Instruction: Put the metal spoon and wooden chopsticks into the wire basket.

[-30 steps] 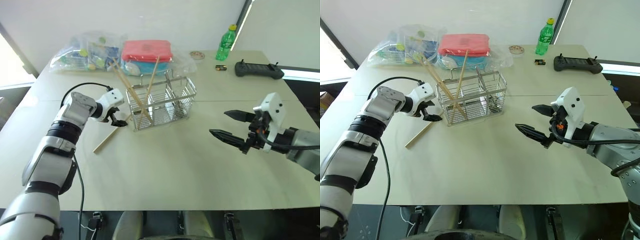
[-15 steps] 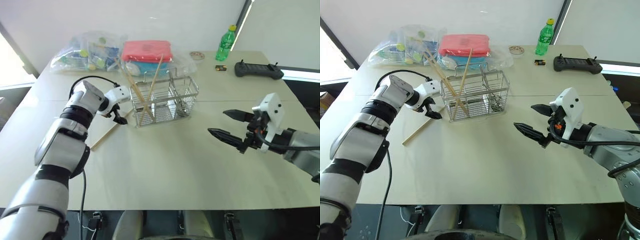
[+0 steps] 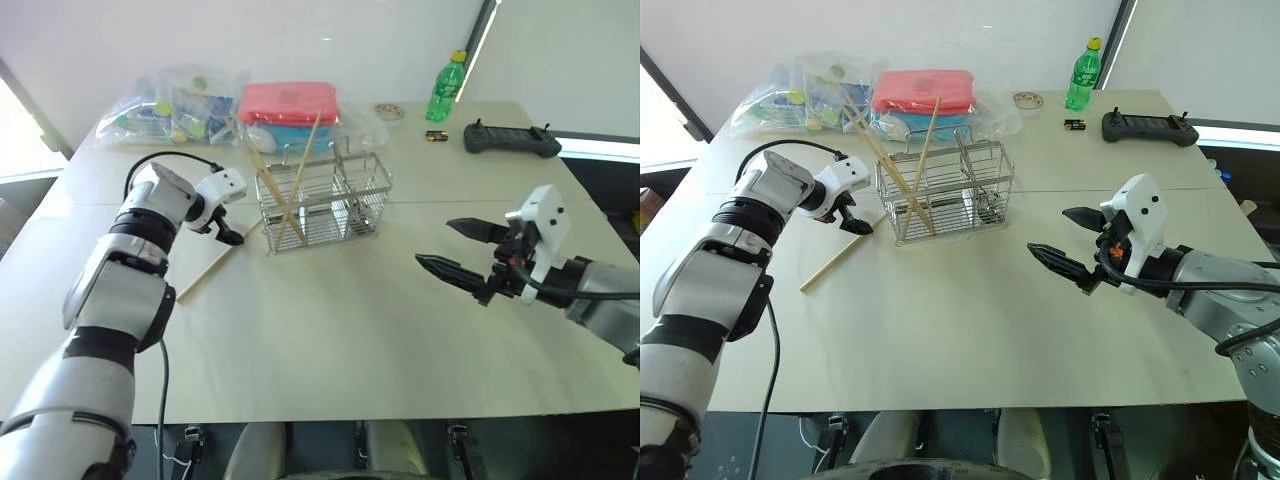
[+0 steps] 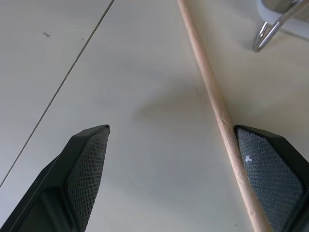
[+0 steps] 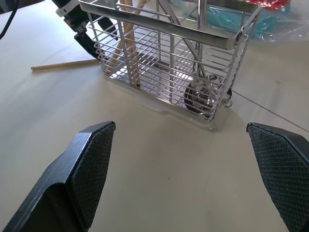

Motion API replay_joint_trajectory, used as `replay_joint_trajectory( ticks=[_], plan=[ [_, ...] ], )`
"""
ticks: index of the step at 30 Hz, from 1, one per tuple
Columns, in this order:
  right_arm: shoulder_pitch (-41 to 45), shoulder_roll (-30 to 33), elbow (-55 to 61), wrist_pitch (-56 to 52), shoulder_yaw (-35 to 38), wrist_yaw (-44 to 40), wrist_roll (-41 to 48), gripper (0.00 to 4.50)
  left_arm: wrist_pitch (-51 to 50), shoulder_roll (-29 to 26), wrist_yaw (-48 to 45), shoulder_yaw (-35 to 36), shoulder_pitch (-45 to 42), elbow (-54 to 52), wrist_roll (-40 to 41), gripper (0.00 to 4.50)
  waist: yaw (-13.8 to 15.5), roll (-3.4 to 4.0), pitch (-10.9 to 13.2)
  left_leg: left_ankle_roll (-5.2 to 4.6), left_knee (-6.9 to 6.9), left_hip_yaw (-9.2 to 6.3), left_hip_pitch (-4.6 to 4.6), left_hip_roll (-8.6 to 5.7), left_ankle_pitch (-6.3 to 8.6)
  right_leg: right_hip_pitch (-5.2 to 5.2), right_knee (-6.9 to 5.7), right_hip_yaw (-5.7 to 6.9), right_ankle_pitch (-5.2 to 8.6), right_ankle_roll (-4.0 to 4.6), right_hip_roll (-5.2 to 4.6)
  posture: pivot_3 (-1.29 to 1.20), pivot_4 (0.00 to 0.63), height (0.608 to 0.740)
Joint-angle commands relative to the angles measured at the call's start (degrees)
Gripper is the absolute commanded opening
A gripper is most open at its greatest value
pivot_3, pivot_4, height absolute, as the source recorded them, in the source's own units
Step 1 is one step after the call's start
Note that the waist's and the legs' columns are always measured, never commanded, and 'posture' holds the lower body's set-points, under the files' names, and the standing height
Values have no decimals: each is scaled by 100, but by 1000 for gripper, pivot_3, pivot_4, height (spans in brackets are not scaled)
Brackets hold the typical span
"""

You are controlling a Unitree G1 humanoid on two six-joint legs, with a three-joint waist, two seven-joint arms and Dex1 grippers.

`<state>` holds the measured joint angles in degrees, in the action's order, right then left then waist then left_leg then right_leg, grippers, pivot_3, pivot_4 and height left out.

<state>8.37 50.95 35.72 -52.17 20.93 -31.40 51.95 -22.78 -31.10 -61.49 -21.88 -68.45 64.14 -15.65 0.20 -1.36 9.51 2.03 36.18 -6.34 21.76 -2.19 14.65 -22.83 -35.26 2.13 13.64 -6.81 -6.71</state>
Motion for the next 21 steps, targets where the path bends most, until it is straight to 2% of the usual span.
replay_joint_trajectory(
  ticks=[1, 3, 8, 9, 21],
  plan=[
    [187, 54, 17, 75, 74, -19, 26, 4500, -140, -89, -85, 54, 153, -114, -44, 3826, 4, 0, 0, 0, 0, -1, 0, 0, 0, 1, 0, 0, 0, -1, 0, 0, 150, 692],
    [248, 52, -16, 79, 19, -36, -1, 4500, -217, -74, -108, 129, 176, -167, -14, 3020, 8, 0, 0, 0, 1, 0, -1, 0, 0, 2, 0, 0, 1, -1, 0, 0, 150, 692],
    [246, 87, -22, 71, -2, -112, -26, 4500, -322, -41, -92, 190, 174, -238, 8, 374, 7, 0, 0, 0, 2, -1, -4, 1, 0, 3, -1, 0, 1, -1, 0, 0, 150, 692],
    [216, 103, -10, 73, 9, -137, -30, 4500, -332, -33, -86, 197, 173, -242, 14, 66, 7, 0, 0, 0, 2, -1, -4, 1, 0, 2, -1, 0, 1, -1, 0, 0, 150, 692],
    [-340, 475, 228, 146, 211, -789, 59, 4500, -327, -33, 601, 579, 15, -118, 175, 66, 31, -3, 2, 0, 4, 0, 0, 0, 0, 2, 0, 0, 1, -3, 0, 0, 150, 692]
  ],
)
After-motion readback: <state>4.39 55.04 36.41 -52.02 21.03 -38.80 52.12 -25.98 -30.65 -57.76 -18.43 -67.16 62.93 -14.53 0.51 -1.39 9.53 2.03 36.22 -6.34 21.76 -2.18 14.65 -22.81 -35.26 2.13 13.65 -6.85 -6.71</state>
